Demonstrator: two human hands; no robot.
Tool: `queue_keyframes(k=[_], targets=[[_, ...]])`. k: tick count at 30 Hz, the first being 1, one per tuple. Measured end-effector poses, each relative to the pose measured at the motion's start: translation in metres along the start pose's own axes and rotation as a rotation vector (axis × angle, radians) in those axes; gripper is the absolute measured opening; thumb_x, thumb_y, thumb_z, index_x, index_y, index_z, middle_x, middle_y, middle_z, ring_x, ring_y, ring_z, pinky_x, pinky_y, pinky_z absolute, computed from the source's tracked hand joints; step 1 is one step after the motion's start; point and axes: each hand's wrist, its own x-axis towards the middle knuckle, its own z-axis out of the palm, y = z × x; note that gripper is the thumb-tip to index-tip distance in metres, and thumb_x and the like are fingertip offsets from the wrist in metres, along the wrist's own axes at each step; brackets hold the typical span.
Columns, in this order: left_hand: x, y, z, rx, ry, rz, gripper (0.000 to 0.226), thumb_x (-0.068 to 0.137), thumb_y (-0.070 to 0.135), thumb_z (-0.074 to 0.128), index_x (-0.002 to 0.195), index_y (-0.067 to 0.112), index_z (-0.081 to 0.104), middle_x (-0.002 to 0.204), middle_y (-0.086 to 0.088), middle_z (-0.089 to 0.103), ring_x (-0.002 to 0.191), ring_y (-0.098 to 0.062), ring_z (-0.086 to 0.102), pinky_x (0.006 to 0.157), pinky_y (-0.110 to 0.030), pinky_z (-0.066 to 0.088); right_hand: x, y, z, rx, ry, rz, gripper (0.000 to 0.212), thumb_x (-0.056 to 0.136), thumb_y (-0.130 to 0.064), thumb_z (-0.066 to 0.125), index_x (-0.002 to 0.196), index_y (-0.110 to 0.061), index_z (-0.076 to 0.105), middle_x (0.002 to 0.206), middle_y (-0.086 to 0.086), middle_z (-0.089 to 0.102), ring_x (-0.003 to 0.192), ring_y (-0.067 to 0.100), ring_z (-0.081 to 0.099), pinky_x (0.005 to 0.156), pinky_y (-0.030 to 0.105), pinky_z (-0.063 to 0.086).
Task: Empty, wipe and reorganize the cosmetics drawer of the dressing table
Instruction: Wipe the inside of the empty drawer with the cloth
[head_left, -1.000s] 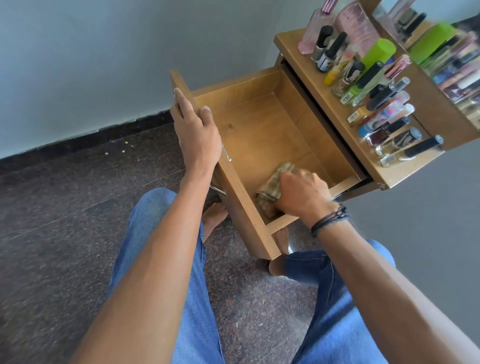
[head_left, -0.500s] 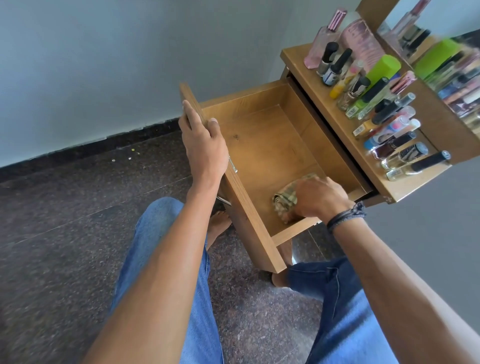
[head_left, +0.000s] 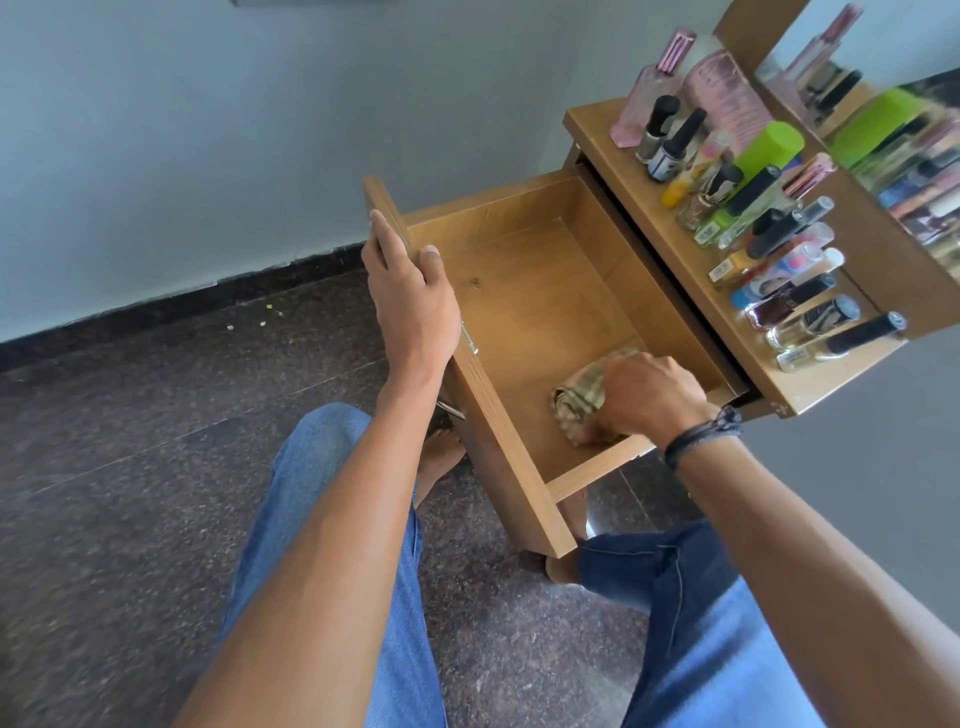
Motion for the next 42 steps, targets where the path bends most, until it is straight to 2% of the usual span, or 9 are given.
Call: queue_keyframes(k=[7,10,19,25,29,32,35,39,42], targets=[[-0.002,0.0,0.001,0.0,0.011,-0.003,0.063,0.105,0.026,0.038,0.16,0.011,0.012,0.157,-0.007,0.027,0.131,-0.023,0.05,0.105,-0.044,0.047,0.028,-0.02,-0.021,0.085,0.019,-0.109,0.078,0.085,-0.036,0.08,0.149,-0.012,0.042,0.146,0.011,0.05,0.135,0.026,0.048,0.113,0.037,0.038],[-0.002,0.0,0.0,-0.005,0.006,0.005,0.064,0.104,0.028,0.037,0.16,0.012,0.011,0.157,-0.006,0.027,0.13,-0.023,0.051,0.104,-0.045,0.048,0.054,-0.035,-0.037,0.085,0.105,-0.095,0.089,0.081,-0.048,0.082,0.151,-0.012,0.04,0.147,0.008,0.052,0.133,0.027,0.051,0.107,0.04,0.044],[-0.005,0.004,-0.002,0.019,0.027,0.008,0.061,0.107,0.021,0.04,0.16,0.008,0.013,0.159,-0.011,0.026,0.139,-0.024,0.038,0.107,-0.03,0.039,0.094,-0.09,-0.064,-0.044,0.257,-0.196,0.073,0.085,-0.069,0.067,0.131,-0.013,0.059,0.128,0.008,0.065,0.121,0.03,0.06,0.095,0.04,0.051],[-0.005,0.007,-0.002,0.027,0.007,-0.017,0.062,0.107,0.022,0.04,0.16,0.011,0.012,0.16,-0.007,0.024,0.138,-0.022,0.04,0.107,-0.032,0.038,0.075,-0.091,-0.026,-0.077,0.206,-0.327,0.087,0.083,-0.061,0.072,0.151,-0.019,0.039,0.147,0.008,0.047,0.132,0.026,0.05,0.101,0.039,0.051],[-0.006,0.007,-0.003,0.021,-0.007,-0.019,0.062,0.106,0.024,0.039,0.16,0.012,0.011,0.159,-0.006,0.025,0.135,-0.023,0.044,0.107,-0.037,0.042,0.045,-0.057,-0.014,0.003,0.109,-0.368,0.073,0.089,-0.063,0.064,0.147,-0.023,0.046,0.124,-0.002,0.06,0.109,0.019,0.058,0.091,0.029,0.043],[-0.007,0.009,-0.004,0.02,-0.006,-0.036,0.062,0.107,0.025,0.038,0.16,0.012,0.011,0.159,-0.006,0.024,0.133,-0.022,0.045,0.106,-0.041,0.045,0.021,-0.035,-0.006,0.164,0.084,-0.324,0.074,0.087,-0.069,0.063,0.138,-0.016,0.053,0.118,0.001,0.063,0.107,0.021,0.061,0.105,0.038,0.046],[-0.008,0.011,-0.005,0.008,-0.01,-0.04,0.062,0.107,0.025,0.038,0.16,0.012,0.011,0.159,-0.006,0.024,0.133,-0.024,0.046,0.106,-0.043,0.046,0.01,-0.033,0.011,0.356,0.191,-0.25,0.069,0.084,-0.071,0.064,0.121,-0.014,0.061,0.103,0.004,0.069,0.085,0.021,0.065,0.086,0.036,0.058],[-0.007,0.014,-0.007,-0.002,-0.041,-0.057,0.064,0.106,0.027,0.038,0.16,0.012,0.009,0.16,-0.007,0.022,0.135,-0.025,0.045,0.109,-0.045,0.043,0.004,-0.045,0.031,0.41,0.352,-0.225,0.047,0.097,-0.033,0.066,0.138,-0.017,0.05,0.122,0.011,0.066,0.102,0.031,0.068,0.084,0.043,0.06],[-0.004,0.014,-0.011,-0.006,-0.061,-0.078,0.066,0.106,0.026,0.041,0.161,0.01,0.008,0.162,-0.007,0.018,0.142,-0.024,0.037,0.114,-0.031,0.033,0.0,-0.049,0.034,0.454,0.37,-0.253,0.05,0.095,-0.006,0.058,0.142,-0.015,0.044,0.124,0.013,0.063,0.102,0.033,0.067,0.083,0.047,0.06]])
